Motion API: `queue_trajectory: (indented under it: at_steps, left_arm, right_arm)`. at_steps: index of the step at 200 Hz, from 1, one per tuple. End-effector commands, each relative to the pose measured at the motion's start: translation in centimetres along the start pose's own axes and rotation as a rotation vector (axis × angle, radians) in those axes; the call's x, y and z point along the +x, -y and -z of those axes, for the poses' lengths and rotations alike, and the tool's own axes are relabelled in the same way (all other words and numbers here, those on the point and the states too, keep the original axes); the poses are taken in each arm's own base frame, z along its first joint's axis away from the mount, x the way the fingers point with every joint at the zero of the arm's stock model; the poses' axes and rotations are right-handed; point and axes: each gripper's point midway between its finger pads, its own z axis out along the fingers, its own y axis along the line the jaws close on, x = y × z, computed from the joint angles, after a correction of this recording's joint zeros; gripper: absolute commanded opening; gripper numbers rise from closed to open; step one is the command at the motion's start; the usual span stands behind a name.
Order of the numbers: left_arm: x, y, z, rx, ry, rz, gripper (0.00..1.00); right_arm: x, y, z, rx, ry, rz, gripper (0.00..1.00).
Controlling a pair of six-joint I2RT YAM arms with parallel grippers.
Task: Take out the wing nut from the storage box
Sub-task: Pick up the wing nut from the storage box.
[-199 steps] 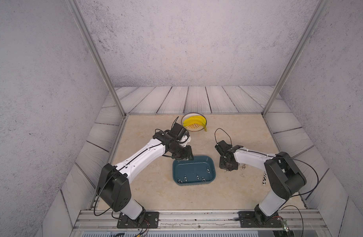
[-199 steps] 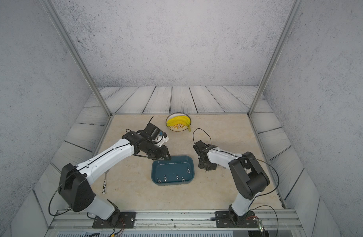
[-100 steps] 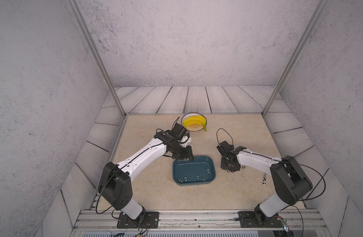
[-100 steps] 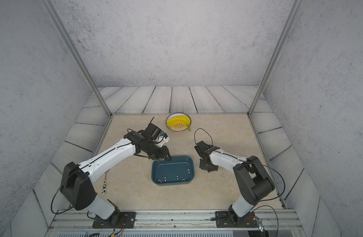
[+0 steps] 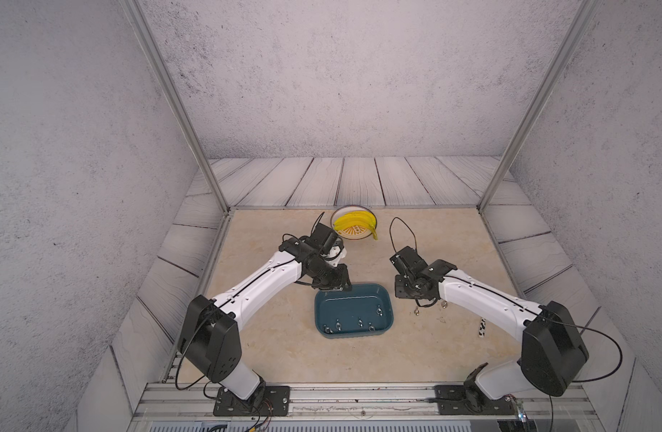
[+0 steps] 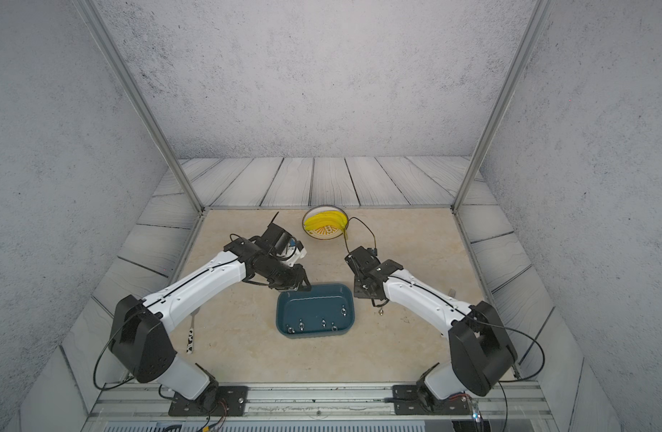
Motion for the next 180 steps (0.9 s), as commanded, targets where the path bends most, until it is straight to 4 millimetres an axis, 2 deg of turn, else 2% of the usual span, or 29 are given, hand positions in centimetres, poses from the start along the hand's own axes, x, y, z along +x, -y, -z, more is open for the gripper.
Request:
queue_trajectory:
  at_steps: [1, 26, 47, 69, 115, 180]
  left_arm:
    - [-0.2, -1.8, 1.0, 0.01, 0.03, 0.088, 0.35]
    - [-0.3, -3.7, 1.9, -0.019, 0.058, 0.145, 0.35]
    - [-0.1, -4.1, 2.3, -0.031, 0.059, 0.146, 0.35]
    - [0.0, -4.1, 2.4, -0.033, 0.056, 0.152, 0.35]
    - [0.3, -4.3, 2.1, -0.033, 0.047, 0.154, 0.35]
    - [0.3, -4.4, 1.8, -0.029, 0.038, 0.154, 0.35]
  right_arm:
    - [1.2, -2.9, 0.9, 0.004, -0.014, 0.095, 0.2]
    - [2.1, -5.1, -0.1, 0.031, -0.041, 0.152, 0.24]
    - [2.6, -6.0, -1.3, 0.055, -0.071, 0.175, 0.29]
    - [2.8, -5.8, -2.8, 0.12, -0.097, 0.179, 0.3]
    - [3.6, -6.5, -5.1, 0.132, -0.134, 0.169, 0.32]
    - [4.6, -6.6, -6.9, 0.154, -0.184, 0.149, 0.32]
